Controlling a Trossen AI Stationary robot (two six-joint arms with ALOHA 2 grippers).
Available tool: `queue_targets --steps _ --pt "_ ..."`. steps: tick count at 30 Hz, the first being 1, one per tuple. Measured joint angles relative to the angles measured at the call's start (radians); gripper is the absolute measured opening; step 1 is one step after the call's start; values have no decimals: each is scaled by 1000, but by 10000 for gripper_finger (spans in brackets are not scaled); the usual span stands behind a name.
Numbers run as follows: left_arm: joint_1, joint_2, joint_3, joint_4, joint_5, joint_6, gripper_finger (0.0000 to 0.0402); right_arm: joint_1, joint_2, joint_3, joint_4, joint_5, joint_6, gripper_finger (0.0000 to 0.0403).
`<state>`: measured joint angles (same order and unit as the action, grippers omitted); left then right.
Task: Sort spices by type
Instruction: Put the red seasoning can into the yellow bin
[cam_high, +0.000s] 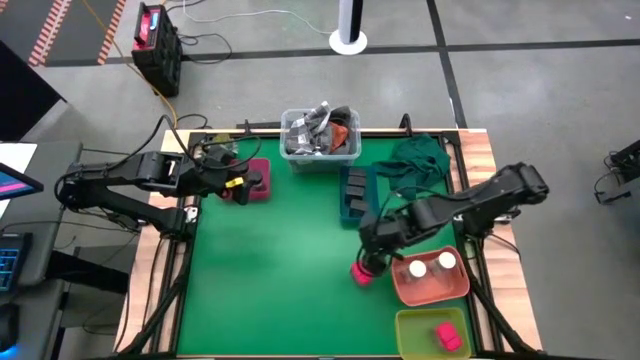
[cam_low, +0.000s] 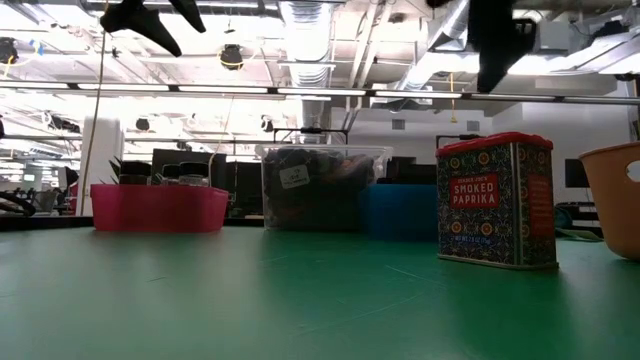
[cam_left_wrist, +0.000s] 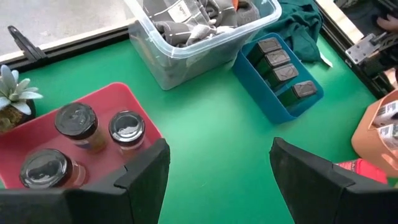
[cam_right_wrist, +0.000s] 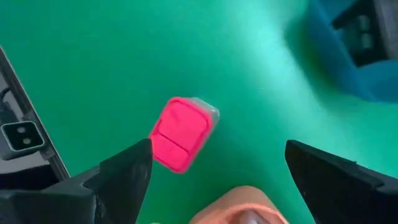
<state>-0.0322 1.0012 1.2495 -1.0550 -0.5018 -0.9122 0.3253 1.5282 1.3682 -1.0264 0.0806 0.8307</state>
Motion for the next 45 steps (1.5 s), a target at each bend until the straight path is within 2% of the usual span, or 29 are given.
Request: queue_targets --steps 8,20,26,33,40,45 --pt "0 0 0 -1 4 -25 263 29 125 0 108 -94 35 388" --pt "25 0 0 -2 6 -23 263 46 250 0 168 -73 209 388" --pt "25 0 0 -2 29 0 263 69 272 0 159 -21 249 388" --pt "25 0 0 -8 32 25 263 76 279 0 145 -4 247 388" --pt "25 0 0 -9 33 37 263 76 343 -2 164 -9 200 386" --pt "25 0 0 -10 34 45 263 77 361 -2 170 -38 167 346"
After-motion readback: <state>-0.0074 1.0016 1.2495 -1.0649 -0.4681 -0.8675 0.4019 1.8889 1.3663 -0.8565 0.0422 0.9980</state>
